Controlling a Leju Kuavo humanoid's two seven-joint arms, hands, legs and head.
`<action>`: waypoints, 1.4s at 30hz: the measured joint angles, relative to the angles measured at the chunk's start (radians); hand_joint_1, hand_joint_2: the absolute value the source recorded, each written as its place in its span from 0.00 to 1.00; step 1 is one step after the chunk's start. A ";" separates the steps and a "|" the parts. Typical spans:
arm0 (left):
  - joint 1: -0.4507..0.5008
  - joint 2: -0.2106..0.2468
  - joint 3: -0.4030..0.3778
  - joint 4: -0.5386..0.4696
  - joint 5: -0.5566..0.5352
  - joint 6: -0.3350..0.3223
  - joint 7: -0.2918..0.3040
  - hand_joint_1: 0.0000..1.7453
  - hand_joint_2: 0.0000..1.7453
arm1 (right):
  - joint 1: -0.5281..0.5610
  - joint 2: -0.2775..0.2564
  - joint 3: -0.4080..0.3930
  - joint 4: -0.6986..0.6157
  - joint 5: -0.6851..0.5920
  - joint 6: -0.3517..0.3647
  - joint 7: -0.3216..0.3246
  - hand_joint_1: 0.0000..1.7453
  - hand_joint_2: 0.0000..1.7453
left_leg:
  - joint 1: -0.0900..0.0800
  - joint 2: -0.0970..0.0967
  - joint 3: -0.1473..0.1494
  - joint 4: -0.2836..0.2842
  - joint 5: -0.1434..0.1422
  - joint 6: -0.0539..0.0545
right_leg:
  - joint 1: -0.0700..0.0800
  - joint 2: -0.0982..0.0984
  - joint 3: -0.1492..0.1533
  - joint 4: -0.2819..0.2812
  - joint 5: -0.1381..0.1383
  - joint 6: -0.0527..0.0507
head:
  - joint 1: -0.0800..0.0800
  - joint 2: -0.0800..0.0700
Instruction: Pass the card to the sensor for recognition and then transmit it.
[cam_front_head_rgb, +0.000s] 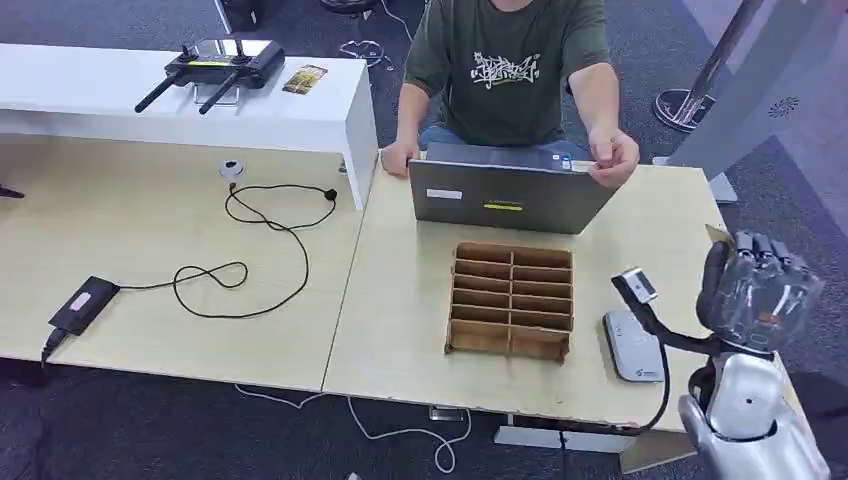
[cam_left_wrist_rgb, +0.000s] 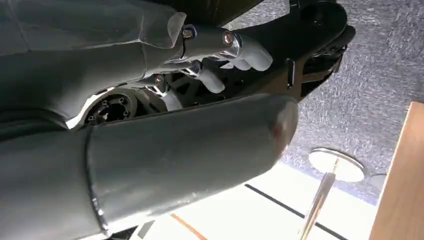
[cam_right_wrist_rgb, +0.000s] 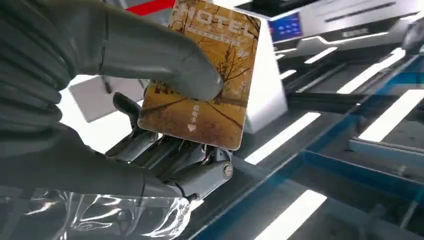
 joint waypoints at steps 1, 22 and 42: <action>0.000 0.000 -0.001 0.000 -0.002 0.000 0.001 0.00 0.00 | -0.012 0.011 0.004 0.001 0.000 0.000 -0.025 0.91 1.00 | 0.000 0.000 0.000 0.000 0.000 0.000 | 0.000 0.000 0.000 0.000 0.000 0.000 | 0.000 0.000; 0.005 0.017 -0.077 0.000 -0.046 -0.159 0.039 0.00 0.00 | -0.433 0.392 -0.043 0.385 -0.005 0.001 -0.397 0.95 1.00 | 0.000 0.001 0.000 0.000 0.002 -0.001 | 0.000 0.001 -0.001 0.002 0.002 -0.002 | 0.000 0.000; -0.003 0.024 -0.119 0.000 -0.066 -0.179 0.054 0.00 0.00 | -0.597 0.486 -0.028 0.694 0.000 0.000 -0.326 0.91 1.00 | 0.000 -0.002 -0.001 0.000 0.003 -0.001 | 0.000 -0.001 -0.001 0.002 0.002 -0.002 | 0.001 0.000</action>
